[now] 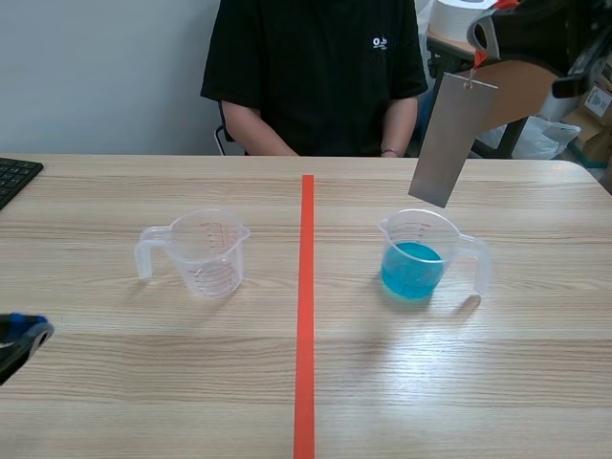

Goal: Do the redox reaction experiment.
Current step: 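Point at the plate with the left hand, then lower the plate into the blue solution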

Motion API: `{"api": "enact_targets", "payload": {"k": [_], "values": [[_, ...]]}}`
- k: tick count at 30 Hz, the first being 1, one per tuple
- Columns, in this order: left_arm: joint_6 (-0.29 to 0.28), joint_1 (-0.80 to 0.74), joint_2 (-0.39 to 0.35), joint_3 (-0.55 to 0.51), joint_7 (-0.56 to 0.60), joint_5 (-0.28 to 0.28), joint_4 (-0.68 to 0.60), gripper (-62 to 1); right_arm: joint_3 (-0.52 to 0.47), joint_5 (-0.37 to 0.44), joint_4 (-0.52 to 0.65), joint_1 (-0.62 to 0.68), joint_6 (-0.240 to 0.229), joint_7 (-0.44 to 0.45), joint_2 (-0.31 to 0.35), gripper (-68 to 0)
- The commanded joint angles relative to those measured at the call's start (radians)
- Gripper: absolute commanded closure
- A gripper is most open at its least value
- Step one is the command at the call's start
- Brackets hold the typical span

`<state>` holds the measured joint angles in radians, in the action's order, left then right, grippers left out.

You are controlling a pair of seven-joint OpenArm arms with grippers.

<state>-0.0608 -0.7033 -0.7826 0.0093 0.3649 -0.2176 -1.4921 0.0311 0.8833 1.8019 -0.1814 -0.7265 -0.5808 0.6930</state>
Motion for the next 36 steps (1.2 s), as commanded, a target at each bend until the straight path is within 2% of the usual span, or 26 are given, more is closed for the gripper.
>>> {"api": "enact_targets", "payload": {"k": [1,8,18,22,31,36], "values": [[-0.001,-0.039,0.045,-0.032,0.03,-0.007,-0.002,-4.7,-0.008,-0.007,-0.006,0.006,-0.002,0.03,0.016,-1.5],[-0.001,-0.209,0.193,-0.167,0.035,-0.007,-0.002,-4.7,0.008,-0.056,-0.024,0.024,-0.008,0.092,0.017,-1.5],[0.0,-0.303,0.351,-0.182,-0.087,-0.002,0.008,-4.7,0.064,-0.095,-0.082,0.024,-0.008,0.171,0.016,-1.5],[0.026,-0.305,0.402,-0.182,-0.104,0.001,0.027,-4.7,0.084,-0.096,-0.111,0.024,-0.008,0.196,0.017,-1.5],[0.033,-0.327,0.467,-0.182,-0.105,0.001,0.032,-4.7,0.15,-0.169,-0.182,0.024,-0.008,0.303,0.017,-1.5],[0.032,-0.327,0.469,-0.182,-0.105,0.001,0.037,-4.7,0.194,-0.212,-0.223,0.023,-0.008,0.367,0.017,-1.5]]}}
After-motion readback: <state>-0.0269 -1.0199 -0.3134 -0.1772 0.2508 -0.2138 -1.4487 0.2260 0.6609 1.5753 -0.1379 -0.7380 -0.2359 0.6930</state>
